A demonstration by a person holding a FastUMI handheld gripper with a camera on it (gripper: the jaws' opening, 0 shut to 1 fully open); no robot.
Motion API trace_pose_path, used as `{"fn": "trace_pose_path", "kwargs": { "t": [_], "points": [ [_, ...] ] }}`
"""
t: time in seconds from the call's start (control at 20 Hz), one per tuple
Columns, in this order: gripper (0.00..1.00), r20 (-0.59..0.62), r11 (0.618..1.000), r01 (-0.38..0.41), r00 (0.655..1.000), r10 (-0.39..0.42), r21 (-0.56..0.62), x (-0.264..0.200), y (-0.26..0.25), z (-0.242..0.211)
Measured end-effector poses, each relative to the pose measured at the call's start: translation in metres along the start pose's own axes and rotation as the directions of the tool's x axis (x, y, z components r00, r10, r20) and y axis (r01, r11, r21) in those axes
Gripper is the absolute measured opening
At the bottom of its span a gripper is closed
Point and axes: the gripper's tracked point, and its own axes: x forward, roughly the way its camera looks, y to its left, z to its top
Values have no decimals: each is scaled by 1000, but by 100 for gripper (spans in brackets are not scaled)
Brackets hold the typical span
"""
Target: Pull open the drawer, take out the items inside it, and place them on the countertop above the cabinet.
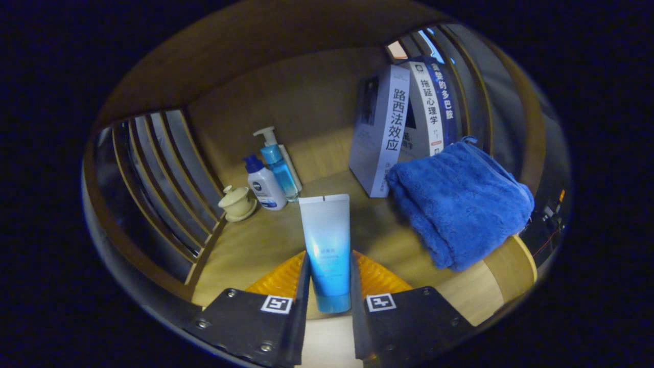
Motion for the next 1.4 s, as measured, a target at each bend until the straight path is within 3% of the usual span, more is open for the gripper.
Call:
{"fn": "trace_pose_path", "kwargs": {
  "t": [0.15,0.7,0.9,1.0,1.05,1.4],
  "points": [
    [38,52,1000,11,999,-11,-4,20,-3,9],
    [41,35,999,-23,999,24,-24,45,2,-6],
    [76,90,998,-48,995,50,-29,27,8,8],
    [86,94,998,-55,994,59,-39,10,13,8],
    [99,96,997,-61,993,66,-48,5,14,7],
    [99,163,984,-79,981,105,-160,-97,14,7]
  ]
}}
